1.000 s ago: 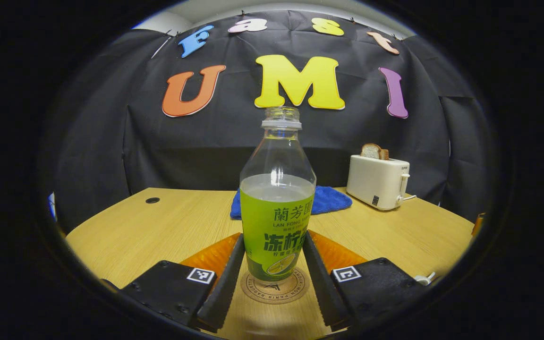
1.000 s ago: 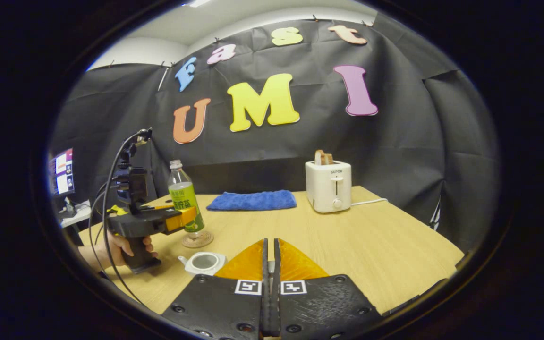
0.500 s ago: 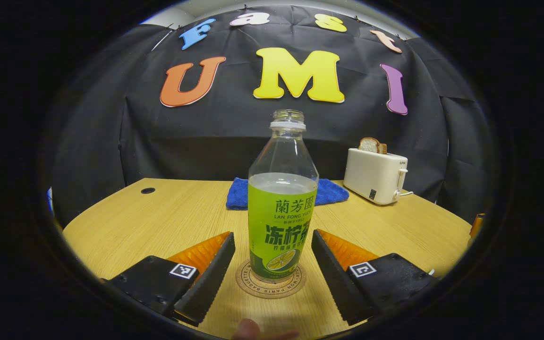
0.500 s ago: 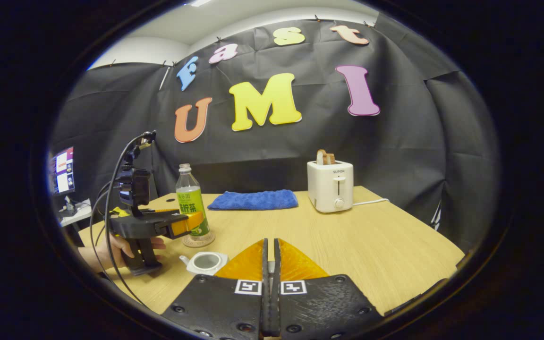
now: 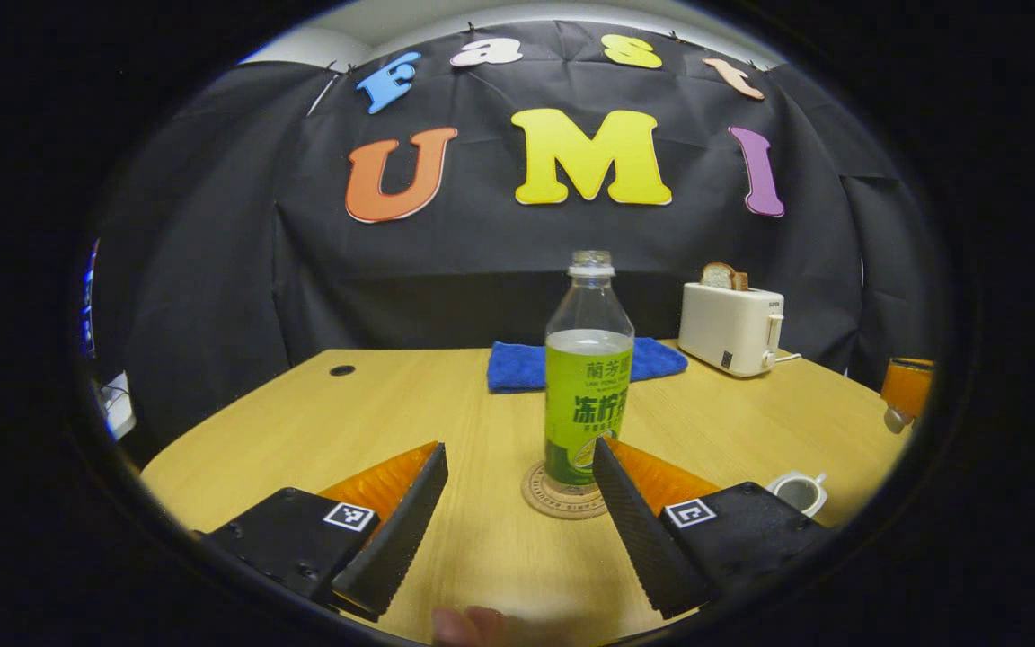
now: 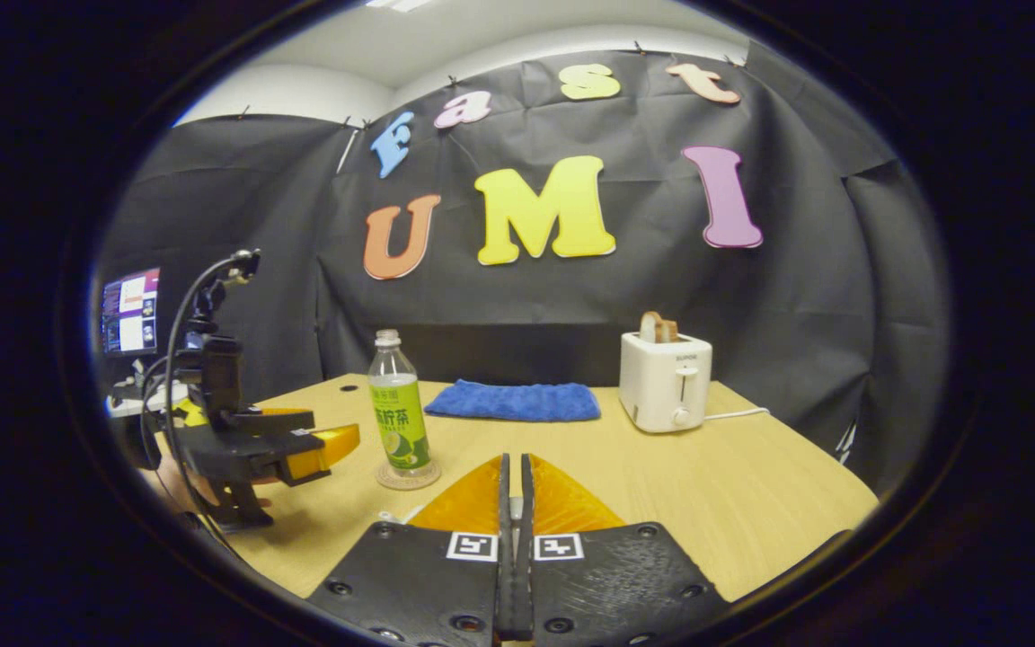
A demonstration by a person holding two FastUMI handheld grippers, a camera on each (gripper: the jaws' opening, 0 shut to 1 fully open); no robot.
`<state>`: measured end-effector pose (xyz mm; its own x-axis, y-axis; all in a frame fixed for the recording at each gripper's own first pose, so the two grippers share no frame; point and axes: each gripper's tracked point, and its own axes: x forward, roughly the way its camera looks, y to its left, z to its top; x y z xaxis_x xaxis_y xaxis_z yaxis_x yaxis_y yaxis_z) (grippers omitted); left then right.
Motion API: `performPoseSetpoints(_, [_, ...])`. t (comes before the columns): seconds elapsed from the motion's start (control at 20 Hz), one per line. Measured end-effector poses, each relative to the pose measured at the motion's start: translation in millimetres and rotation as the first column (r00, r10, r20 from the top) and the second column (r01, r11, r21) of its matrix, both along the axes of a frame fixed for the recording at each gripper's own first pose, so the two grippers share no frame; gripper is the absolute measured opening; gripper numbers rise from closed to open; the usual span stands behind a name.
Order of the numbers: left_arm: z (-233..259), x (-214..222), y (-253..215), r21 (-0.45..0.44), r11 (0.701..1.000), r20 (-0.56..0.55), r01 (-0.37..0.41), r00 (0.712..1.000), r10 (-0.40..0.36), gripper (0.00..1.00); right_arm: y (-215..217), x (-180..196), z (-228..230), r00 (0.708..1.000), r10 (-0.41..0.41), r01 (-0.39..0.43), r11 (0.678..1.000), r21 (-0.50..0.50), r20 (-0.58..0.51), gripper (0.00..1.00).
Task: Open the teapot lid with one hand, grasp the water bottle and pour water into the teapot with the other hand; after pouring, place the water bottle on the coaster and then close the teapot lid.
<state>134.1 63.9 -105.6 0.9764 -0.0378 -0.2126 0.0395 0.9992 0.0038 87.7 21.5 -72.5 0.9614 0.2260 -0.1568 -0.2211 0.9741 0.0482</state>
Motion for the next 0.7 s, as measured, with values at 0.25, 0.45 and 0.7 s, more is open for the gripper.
performPoseSetpoints(0.25, [13.0,-49.0,33.4,-0.039,0.997,0.026,-0.07,0.997,0.071,1.0,30.8,15.1,3.2,0.998,0.056,-0.056,0.998,-0.009,0.024,0.0])
performPoseSetpoints(0.45, [26.9,-73.0,60.6,-0.008,0.99,0.098,-0.142,0.985,0.142,1.0,50.1,29.1,-16.0,0.995,0.096,-0.096,0.995,-0.008,0.0,0.0])
performPoseSetpoints(0.7, [29.5,-89.1,71.3,-0.01,0.985,0.128,-0.174,0.976,0.174,1.0,63.6,31.6,-31.9,0.992,0.128,-0.128,0.992,-0.017,0.009,0.0])
